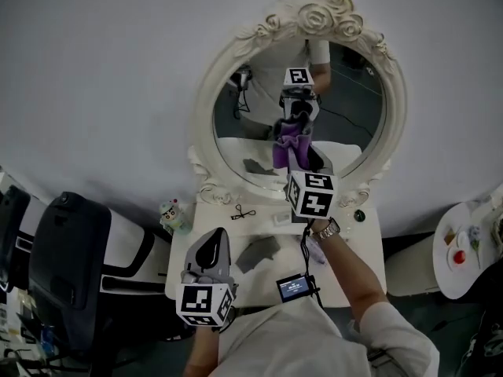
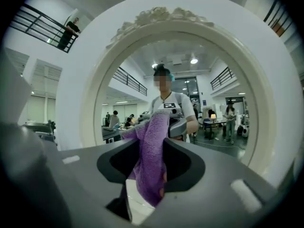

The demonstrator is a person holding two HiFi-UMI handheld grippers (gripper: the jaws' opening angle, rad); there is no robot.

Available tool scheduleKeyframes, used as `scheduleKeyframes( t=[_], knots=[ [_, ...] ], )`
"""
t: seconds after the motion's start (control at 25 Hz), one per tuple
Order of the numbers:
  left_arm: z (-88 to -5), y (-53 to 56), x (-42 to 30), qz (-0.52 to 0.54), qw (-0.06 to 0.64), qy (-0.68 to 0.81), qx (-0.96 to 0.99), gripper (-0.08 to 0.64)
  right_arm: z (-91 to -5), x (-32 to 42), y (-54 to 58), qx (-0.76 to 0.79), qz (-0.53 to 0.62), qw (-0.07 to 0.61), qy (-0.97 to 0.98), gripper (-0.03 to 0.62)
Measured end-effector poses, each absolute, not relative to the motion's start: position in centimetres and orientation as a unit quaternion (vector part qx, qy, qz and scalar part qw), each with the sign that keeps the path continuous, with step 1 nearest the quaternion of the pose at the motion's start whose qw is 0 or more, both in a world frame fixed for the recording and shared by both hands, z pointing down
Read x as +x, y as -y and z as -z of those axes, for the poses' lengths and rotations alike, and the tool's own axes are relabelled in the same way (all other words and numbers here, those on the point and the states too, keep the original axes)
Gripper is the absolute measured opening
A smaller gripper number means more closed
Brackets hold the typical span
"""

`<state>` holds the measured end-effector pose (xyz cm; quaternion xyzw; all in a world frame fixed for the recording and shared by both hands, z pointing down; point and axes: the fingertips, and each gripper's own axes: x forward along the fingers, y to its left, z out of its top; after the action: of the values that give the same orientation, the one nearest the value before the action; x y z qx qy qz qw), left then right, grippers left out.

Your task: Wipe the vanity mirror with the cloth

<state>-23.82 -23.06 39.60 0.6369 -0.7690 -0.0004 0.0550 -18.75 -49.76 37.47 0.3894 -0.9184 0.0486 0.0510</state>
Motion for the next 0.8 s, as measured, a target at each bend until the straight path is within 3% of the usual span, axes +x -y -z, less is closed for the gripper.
scheduleKeyframes(
  t=[0.4,0.8],
  knots=[
    [-40.8,15.7,-28.6,0.006,0.069,0.841,0.537,0.003,-40.6,-31.2,43.7,0.288,-0.055,0.070,0.953,0.164],
    [-41.5,14.4,-29.3,-0.007,0.080,0.849,0.522,0.003,-41.4,-33.4,43.5,0.289,-0.047,0.072,0.954,0.163]
  ],
)
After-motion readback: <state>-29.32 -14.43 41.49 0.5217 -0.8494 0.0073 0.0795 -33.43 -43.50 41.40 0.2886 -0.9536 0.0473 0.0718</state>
